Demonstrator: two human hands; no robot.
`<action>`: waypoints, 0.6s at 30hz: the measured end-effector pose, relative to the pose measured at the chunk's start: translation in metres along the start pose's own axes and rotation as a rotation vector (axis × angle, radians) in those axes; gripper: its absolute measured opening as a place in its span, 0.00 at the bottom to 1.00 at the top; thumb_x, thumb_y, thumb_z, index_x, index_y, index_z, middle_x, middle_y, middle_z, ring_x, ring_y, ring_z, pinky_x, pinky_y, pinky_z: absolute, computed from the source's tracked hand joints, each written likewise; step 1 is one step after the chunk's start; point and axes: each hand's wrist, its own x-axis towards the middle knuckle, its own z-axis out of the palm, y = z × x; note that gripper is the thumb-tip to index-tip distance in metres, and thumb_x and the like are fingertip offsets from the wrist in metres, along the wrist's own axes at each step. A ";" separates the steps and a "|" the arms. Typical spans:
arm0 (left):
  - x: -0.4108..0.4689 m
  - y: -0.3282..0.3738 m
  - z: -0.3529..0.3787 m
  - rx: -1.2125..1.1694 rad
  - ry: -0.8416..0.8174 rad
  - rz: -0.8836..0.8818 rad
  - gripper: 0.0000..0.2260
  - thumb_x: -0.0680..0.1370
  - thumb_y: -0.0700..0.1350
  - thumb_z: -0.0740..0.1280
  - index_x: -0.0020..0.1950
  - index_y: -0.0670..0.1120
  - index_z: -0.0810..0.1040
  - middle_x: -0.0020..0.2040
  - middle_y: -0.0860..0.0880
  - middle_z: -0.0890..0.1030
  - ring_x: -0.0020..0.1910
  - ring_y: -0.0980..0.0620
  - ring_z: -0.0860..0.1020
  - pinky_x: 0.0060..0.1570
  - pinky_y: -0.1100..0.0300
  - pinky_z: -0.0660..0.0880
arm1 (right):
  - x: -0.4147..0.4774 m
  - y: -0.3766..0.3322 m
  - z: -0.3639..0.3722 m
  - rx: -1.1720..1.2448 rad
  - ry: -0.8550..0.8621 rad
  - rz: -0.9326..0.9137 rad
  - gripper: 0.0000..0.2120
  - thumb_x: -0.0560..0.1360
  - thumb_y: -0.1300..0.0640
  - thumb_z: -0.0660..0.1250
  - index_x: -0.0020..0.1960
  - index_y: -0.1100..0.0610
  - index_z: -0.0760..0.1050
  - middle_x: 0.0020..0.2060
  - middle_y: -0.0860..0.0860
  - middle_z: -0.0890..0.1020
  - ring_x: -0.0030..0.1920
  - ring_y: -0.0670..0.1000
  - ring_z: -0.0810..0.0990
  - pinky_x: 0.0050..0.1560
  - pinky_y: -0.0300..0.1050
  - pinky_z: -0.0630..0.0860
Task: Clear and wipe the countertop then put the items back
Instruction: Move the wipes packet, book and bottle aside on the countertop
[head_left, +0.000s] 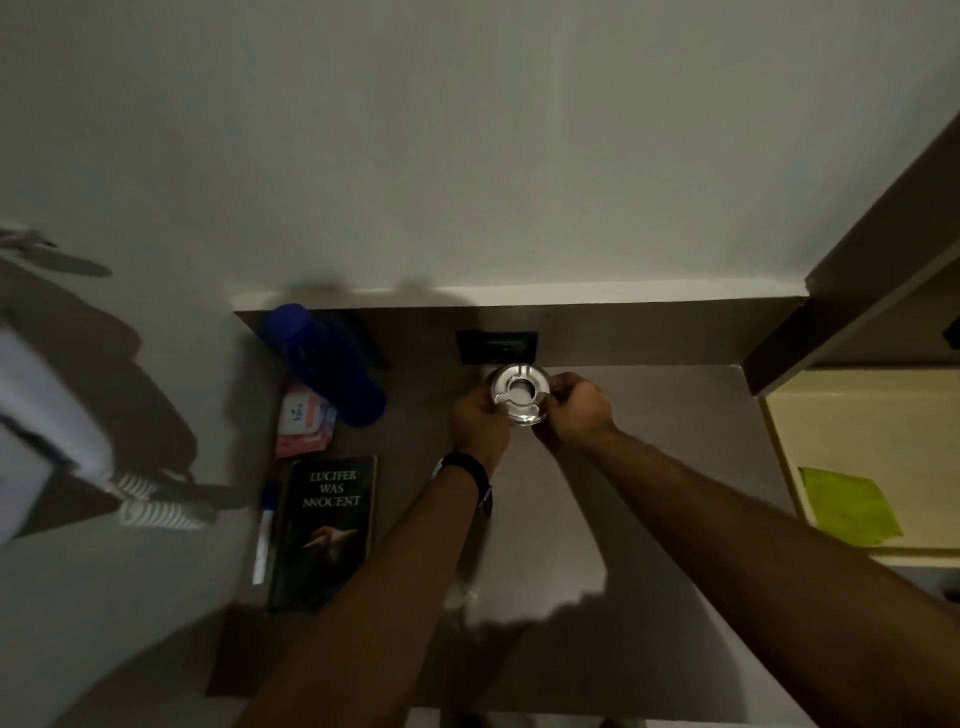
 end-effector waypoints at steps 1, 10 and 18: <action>0.000 -0.006 -0.013 -0.041 0.018 -0.027 0.09 0.80 0.33 0.69 0.58 0.33 0.85 0.55 0.37 0.86 0.50 0.51 0.81 0.40 0.69 0.76 | -0.003 -0.011 0.009 0.002 -0.023 -0.021 0.13 0.78 0.57 0.71 0.61 0.58 0.83 0.57 0.57 0.87 0.61 0.60 0.84 0.63 0.47 0.78; 0.025 -0.054 -0.108 0.054 0.168 -0.142 0.11 0.80 0.36 0.67 0.60 0.41 0.84 0.57 0.41 0.85 0.59 0.40 0.82 0.64 0.45 0.80 | -0.016 -0.089 0.097 -0.091 -0.232 -0.110 0.16 0.76 0.59 0.72 0.63 0.59 0.82 0.60 0.56 0.86 0.63 0.57 0.83 0.65 0.45 0.78; 0.037 -0.055 -0.127 0.105 0.056 -0.150 0.11 0.82 0.39 0.68 0.64 0.47 0.81 0.58 0.48 0.84 0.60 0.46 0.82 0.57 0.54 0.78 | -0.008 -0.108 0.130 -0.104 -0.201 -0.042 0.17 0.76 0.61 0.73 0.65 0.60 0.81 0.61 0.56 0.85 0.64 0.57 0.82 0.68 0.47 0.78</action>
